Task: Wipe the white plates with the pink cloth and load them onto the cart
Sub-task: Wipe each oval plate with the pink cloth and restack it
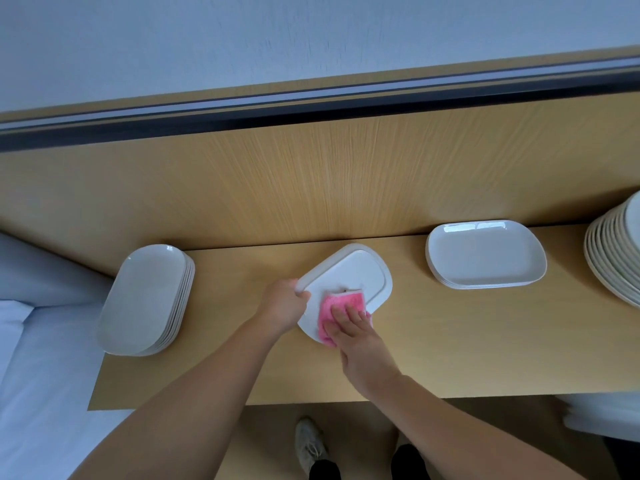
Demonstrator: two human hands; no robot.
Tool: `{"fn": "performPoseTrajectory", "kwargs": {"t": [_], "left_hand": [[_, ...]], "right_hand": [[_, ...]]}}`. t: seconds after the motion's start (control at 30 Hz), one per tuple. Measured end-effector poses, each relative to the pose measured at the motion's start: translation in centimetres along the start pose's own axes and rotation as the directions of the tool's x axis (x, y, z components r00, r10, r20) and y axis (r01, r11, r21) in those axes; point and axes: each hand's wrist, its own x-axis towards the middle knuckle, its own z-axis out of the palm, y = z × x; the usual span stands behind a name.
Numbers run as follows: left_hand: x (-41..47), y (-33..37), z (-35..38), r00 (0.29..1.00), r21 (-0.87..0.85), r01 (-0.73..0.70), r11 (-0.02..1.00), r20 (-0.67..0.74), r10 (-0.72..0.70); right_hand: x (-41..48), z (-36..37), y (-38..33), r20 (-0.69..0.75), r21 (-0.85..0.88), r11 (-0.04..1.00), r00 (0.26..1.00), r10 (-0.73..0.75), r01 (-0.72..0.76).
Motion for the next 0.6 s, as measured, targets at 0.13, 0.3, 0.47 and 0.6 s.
{"fn": "performPoseTrajectory", "kwargs": {"t": [0.13,0.3,0.47,0.6], "left_hand": [[-0.1,0.0,-0.1,1.000,-0.014,-0.011,1.000,-0.010,0.011],[-0.1,0.0,-0.1,0.999,0.021,-0.028,0.999,0.028,0.027],[0.3,-1.2,-0.3,0.999,-0.056,0.035,0.998,0.021,-0.034],[0.4,-1.5,-0.4,0.999,-0.076,0.044,0.996,0.011,-0.044]], "right_hand": [[1.0,-0.9,0.0,0.017,-0.068,0.993,0.995,-0.096,0.097],[1.3,-1.2,0.1,0.118,0.021,0.984,0.977,-0.177,0.176],[0.7,-4.0,4.2,0.167,0.049,0.976,0.961,-0.219,0.214],[1.6,-5.5,6.8,0.199,0.005,0.991,0.971,-0.132,0.134]]}}
